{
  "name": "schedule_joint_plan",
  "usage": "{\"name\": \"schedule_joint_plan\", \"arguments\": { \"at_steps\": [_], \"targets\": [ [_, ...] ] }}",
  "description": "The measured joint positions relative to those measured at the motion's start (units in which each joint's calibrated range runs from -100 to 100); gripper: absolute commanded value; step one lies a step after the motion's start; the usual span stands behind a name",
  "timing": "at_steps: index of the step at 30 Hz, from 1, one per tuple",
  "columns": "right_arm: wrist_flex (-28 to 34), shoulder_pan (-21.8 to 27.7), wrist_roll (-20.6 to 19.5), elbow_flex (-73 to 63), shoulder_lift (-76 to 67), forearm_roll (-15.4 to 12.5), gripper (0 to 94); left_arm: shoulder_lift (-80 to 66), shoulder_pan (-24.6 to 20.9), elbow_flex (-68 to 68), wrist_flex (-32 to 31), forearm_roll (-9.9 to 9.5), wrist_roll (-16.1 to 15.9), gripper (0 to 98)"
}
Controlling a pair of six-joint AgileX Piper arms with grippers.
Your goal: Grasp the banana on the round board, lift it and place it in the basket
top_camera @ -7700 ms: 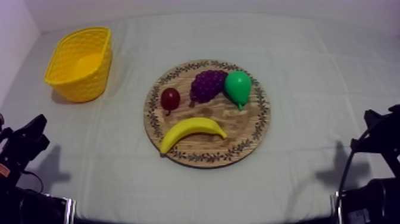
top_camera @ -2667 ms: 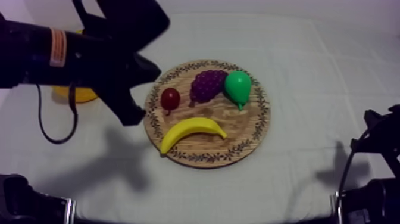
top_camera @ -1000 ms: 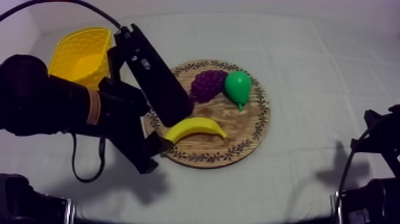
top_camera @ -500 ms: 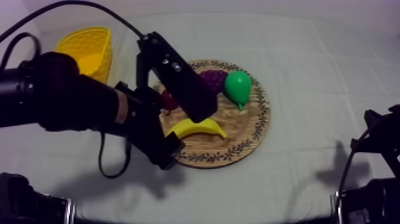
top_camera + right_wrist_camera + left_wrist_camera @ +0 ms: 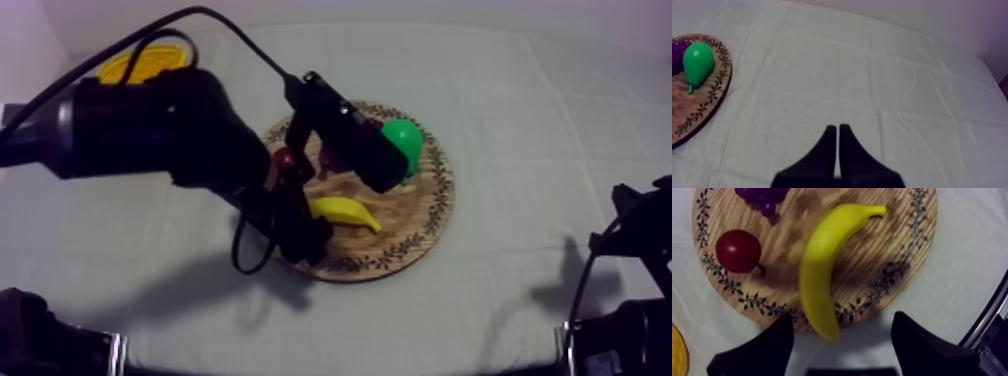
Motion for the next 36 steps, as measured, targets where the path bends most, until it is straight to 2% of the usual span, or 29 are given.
{"name": "schedule_joint_plan", "arguments": {
  "at_steps": [10,23,28,36],
  "targets": [
    [0.0,0.0,0.0,0.0,0.0,0.0,0.3,7.2,-0.7,-4.0,1.9,0.17,0.0,70.6],
    [0.0,0.0,0.0,0.0,0.0,0.0,0.3,17.2,-2.1,-12.4,5.2,0.27,-1.9,66.7],
    [0.0,0.0,0.0,0.0,0.0,0.0,0.3,20.3,-2.4,-15.7,7.0,-0.27,-1.7,58.9],
    [0.0,0.0,0.0,0.0,0.0,0.0,0.3,23.3,-1.8,-17.9,9.1,-1.99,0.7,37.2]
  ]
}}
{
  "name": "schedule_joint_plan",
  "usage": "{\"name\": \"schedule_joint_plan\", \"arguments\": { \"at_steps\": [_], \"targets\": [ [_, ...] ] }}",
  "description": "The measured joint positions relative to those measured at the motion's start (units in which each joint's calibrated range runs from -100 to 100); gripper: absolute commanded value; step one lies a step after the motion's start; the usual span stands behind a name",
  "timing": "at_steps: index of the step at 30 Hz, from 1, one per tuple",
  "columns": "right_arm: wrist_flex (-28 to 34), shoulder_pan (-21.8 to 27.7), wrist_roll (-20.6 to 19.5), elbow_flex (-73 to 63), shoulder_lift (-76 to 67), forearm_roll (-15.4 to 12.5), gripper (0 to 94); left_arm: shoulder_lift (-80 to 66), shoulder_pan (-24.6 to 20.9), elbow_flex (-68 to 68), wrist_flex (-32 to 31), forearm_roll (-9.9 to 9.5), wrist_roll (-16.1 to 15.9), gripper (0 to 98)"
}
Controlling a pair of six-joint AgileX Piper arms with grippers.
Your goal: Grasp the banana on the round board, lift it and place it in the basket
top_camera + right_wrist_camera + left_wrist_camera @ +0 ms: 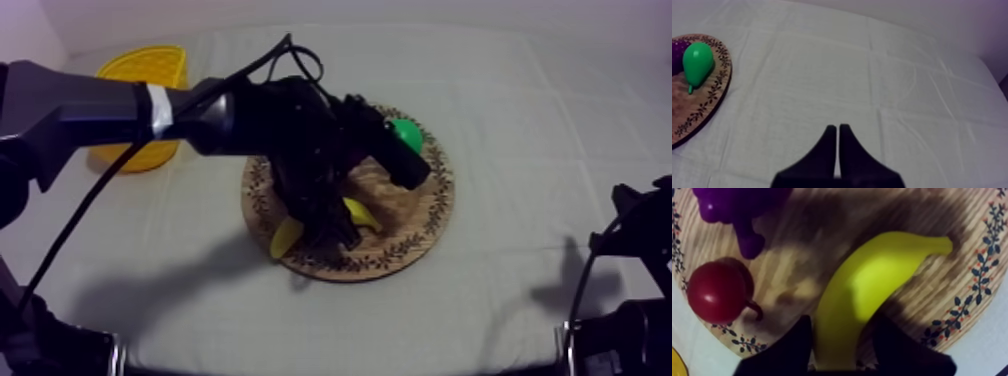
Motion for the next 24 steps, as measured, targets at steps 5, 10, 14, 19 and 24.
{"name": "schedule_joint_plan", "arguments": {
  "at_steps": [5,10,14,19,24],
  "targets": [
    [0.0,0.0,0.0,0.0,0.0,0.0,0.3,0.5,0.7,-1.4,1.0,-1.6,2.3,26.7],
    [0.0,0.0,0.0,0.0,0.0,0.0,0.3,0.2,1.0,-1.7,2.3,-2.89,4.0,22.6],
    [0.0,0.0,0.0,0.0,0.0,0.0,0.3,-1.8,1.0,-1.2,4.0,-3.69,4.7,21.1],
    [0.0,0.0,0.0,0.0,0.0,0.0,0.3,-6.3,0.8,-0.5,7.1,-5.3,5.9,19.5],
    [0.0,0.0,0.0,0.0,0.0,0.0,0.3,-13.0,-0.2,-1.2,9.3,-7.83,6.5,19.3]
  ]
}}
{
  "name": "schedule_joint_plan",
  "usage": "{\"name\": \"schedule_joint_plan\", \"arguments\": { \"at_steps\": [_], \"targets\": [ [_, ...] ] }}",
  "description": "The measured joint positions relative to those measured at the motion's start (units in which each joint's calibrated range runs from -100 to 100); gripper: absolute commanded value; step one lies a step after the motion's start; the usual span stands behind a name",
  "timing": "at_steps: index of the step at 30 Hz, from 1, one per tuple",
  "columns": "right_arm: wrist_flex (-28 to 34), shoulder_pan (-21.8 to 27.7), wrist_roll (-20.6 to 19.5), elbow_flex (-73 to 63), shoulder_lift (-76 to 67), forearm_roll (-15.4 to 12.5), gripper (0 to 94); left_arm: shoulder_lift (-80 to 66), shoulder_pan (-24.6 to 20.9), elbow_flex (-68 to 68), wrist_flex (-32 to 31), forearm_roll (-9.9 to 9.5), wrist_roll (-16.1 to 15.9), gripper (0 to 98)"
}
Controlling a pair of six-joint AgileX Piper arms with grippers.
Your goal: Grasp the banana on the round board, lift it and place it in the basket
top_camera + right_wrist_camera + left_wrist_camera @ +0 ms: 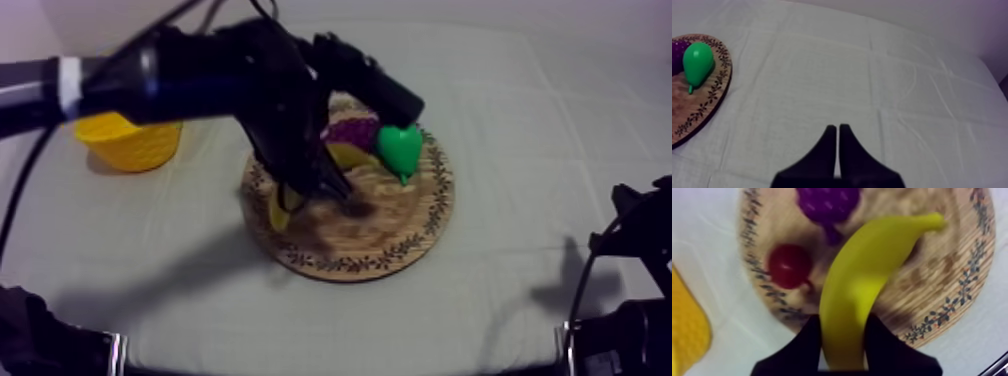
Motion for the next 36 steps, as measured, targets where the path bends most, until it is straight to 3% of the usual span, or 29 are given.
{"name": "schedule_joint_plan", "arguments": {
  "at_steps": [7,14,27,36],
  "targets": [
    [0.1,0.0,0.0,0.0,0.0,0.0,0.3,-8.4,-4.1,-5.8,5.3,-4.15,-2.1,19.0],
    [0.1,0.0,0.0,0.0,0.0,0.0,0.3,-10.4,-11.3,-11.7,5.8,-5.98,-6.0,18.7],
    [0.1,0.0,0.0,0.0,0.0,0.0,0.3,-7.7,-25.0,-11.1,-0.9,-5.52,-8.7,18.4],
    [0.1,0.0,0.0,0.0,0.0,0.0,0.3,-3.5,-30.9,-7.4,-7.0,-4.15,-8.5,18.3]
  ]
}}
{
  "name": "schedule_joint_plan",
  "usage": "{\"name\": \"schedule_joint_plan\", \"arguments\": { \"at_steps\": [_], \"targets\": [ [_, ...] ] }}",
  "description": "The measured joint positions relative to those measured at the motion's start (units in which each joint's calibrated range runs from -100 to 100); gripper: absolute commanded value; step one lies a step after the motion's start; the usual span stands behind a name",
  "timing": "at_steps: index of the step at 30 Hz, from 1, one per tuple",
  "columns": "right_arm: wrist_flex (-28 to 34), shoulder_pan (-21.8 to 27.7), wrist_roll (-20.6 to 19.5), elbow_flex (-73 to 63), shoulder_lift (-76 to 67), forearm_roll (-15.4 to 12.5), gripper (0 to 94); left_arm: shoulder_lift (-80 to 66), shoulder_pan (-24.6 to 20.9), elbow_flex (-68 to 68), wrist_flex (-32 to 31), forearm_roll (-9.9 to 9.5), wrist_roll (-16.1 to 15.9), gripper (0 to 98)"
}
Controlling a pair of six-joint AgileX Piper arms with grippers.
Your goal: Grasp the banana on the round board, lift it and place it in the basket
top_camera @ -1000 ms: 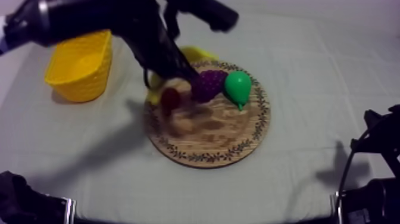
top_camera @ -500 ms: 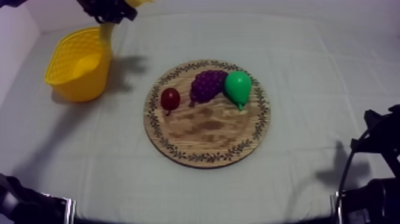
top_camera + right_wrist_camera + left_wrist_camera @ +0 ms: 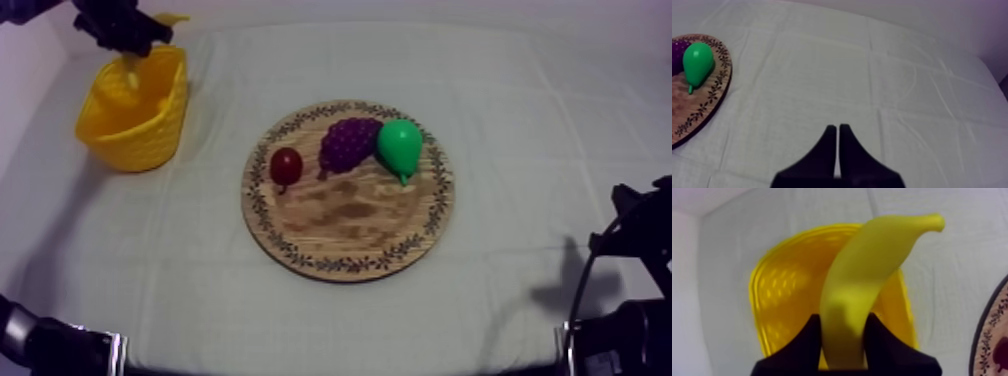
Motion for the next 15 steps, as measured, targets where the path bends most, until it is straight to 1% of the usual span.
{"name": "schedule_joint_plan", "arguments": {
  "at_steps": [9,15],
  "targets": [
    [0.0,0.0,0.0,0.0,0.0,0.0,0.3,2.8,-3.3,5.1,-5.8,0.87,1.1,18.4],
    [0.0,0.0,0.0,0.0,0.0,0.0,0.3,4.3,-4.0,7.9,-9.2,1.28,1.9,18.3]
  ]
}}
